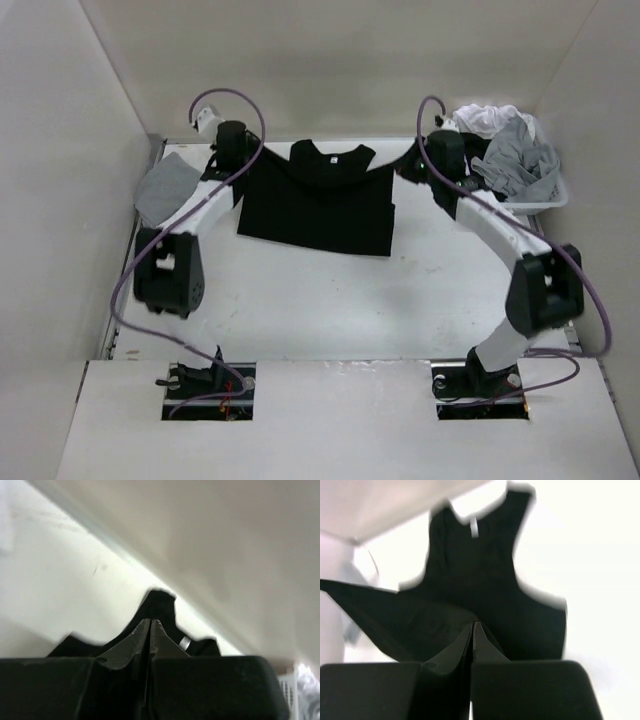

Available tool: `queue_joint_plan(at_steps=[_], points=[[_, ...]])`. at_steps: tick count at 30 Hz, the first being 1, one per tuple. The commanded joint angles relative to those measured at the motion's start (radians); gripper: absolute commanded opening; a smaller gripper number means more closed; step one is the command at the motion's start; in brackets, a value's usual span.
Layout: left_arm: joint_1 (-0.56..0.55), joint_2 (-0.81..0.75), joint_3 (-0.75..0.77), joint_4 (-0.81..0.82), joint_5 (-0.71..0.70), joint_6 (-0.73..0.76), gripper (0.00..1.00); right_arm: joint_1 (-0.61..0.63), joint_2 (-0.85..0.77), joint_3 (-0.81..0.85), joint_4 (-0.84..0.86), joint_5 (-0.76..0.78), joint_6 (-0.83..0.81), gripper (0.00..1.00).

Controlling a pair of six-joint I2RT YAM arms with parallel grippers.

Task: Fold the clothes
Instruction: Fold the tank top

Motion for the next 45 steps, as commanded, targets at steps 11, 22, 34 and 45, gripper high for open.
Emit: queue_joint_plan(at_steps=[11,22,34,45], points=[[0.069,0.235,0.170,0.125,0.071,0.012,0.36,-0.093,0.480,0.468,0.021,-0.075,0.003,0.42],[0.055,-0.097,-0.572,0.322,0.086,-0.182,0.33,0.044,0.043,-0.222,0.270,-0.047,0.035,0.00],[0.146,0.049,-0.618,0.535,0.235,-0.240,0.43,0.067,-0.063,-0.495,0.399,-0.039,0.077,0.28],[0.161,0.176,-0.535,0.569,0.246,-0.254,0.19,0.027,0.023,-0.551,0.472,-0.009,0.149,0.40]])
